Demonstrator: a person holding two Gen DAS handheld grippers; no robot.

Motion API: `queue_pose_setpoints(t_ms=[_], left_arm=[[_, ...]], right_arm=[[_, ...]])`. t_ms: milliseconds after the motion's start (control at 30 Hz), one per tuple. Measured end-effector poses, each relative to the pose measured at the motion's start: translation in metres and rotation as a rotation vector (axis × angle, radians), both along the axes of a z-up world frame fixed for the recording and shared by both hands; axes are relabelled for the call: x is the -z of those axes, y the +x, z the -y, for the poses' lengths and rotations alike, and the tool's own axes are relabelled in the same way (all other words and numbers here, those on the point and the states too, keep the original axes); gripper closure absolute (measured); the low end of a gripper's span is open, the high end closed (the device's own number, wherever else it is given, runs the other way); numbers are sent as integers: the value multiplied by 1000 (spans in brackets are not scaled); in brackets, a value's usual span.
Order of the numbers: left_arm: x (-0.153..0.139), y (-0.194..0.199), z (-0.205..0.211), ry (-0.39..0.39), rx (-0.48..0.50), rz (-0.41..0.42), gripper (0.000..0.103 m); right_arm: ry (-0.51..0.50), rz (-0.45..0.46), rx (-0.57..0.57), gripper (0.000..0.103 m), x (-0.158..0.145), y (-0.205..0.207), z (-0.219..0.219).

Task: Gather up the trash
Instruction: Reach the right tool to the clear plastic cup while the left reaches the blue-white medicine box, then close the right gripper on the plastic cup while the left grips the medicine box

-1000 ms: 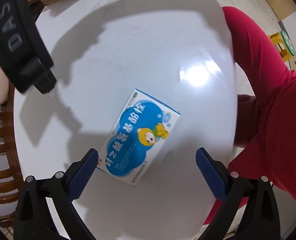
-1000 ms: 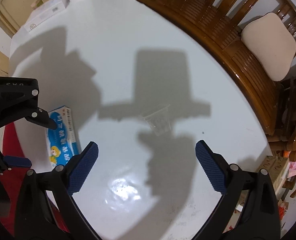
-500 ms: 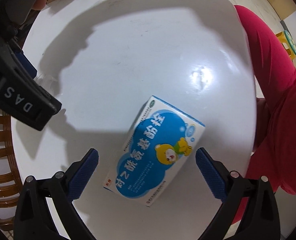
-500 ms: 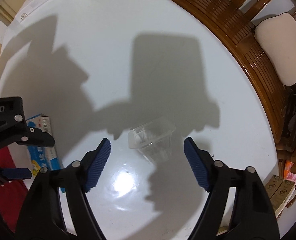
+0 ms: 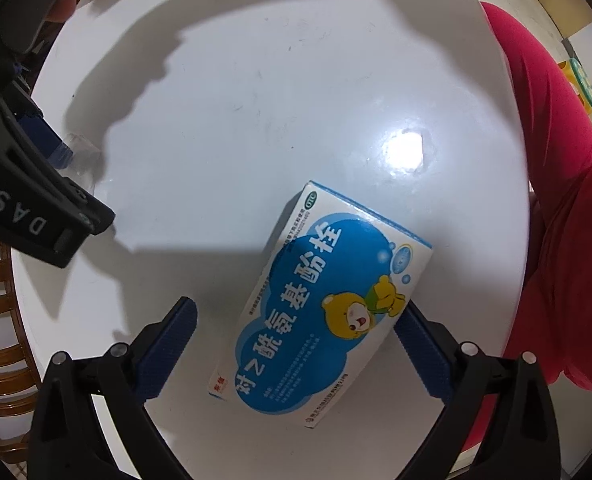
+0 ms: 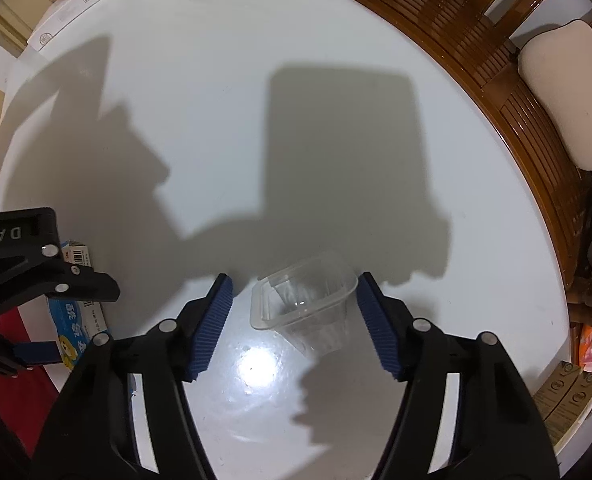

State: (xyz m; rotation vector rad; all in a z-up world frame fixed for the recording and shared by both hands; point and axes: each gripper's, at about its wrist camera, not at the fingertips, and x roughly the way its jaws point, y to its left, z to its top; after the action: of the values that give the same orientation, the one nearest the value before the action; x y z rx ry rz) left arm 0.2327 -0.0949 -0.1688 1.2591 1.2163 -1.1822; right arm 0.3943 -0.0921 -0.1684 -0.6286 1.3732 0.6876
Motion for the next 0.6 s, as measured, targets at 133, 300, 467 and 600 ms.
queue_pose_setpoints(t_ms=[133, 300, 467, 600], left_arm=[[2, 12, 2, -7, -43, -23, 8], [1, 20, 3, -17, -72, -25, 8], [-5, 31, -5, -42, -135, -39, 11], [-11, 32, -11, -93, -219, -40, 23]], right_arm=[[3, 16, 3, 46, -2, 0, 2], [7, 25, 28, 59, -4, 3, 6], [8, 39, 51, 60, -5, -1, 8], [15, 53, 80, 60, -6, -4, 11]])
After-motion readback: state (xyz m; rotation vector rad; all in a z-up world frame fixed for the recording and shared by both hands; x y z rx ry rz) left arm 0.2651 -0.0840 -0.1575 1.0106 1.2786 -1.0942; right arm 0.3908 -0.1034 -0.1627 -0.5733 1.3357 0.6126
